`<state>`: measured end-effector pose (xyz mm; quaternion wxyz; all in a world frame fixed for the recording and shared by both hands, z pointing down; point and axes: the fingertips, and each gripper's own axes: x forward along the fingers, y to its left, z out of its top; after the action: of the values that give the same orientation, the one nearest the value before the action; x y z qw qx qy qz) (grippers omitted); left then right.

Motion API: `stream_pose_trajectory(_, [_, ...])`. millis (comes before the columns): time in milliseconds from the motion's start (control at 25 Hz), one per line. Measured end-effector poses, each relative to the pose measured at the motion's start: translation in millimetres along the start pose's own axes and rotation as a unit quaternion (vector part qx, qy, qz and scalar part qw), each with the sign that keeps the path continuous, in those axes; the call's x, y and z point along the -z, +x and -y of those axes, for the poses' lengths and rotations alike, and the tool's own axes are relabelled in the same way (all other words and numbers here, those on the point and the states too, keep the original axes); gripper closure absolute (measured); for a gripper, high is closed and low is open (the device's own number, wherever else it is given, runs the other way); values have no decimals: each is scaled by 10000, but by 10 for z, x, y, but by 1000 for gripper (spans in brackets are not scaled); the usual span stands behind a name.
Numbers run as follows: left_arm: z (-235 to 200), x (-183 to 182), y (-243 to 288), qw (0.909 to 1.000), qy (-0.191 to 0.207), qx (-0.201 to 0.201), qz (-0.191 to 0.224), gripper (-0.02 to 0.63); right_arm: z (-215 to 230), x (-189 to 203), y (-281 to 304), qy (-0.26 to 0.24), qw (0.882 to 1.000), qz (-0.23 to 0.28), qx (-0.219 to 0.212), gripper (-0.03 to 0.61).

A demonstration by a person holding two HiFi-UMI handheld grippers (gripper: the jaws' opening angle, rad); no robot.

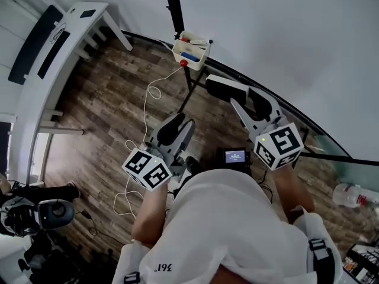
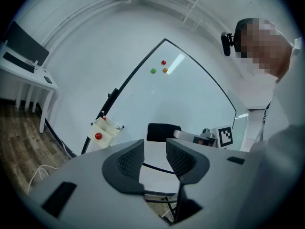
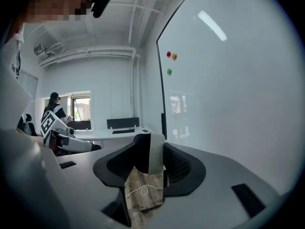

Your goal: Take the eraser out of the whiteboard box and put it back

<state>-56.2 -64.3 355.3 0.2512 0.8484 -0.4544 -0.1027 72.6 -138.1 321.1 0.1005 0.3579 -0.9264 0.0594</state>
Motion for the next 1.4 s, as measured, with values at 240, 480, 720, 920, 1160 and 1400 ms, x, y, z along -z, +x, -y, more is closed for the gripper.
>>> stream_pose_trajectory(240, [-15, 143, -96, 9999, -137, -20, -81, 465, -38, 147, -121, 257, 9996, -119, -28, 385])
stream_pose_trajectory(480, [-47, 277, -286, 9995, -235, -93, -177, 465, -113, 126, -220, 308, 9995, -63, -91, 387])
stream_pose_trajectory(720, [-89, 370, -381, 9989, -357, -184, -253, 465, -163, 167, -265, 438, 9989, -76, -155, 388])
stream_pose_trajectory(920, [-42, 421, -347, 9986, -433, -107, -294, 465, -224, 262, -251, 480, 9984, -184, -235, 390])
stream_pose_trajectory(1160, [-41, 438, -356, 9982, -484, -100, -334, 465, -233, 300, -279, 518, 9982, -244, -179, 391])
stream_pose_trajectory(1400, [-62, 466, -338, 9978, -535, -114, -366, 465, -218, 347, -285, 559, 9979, -282, -148, 391])
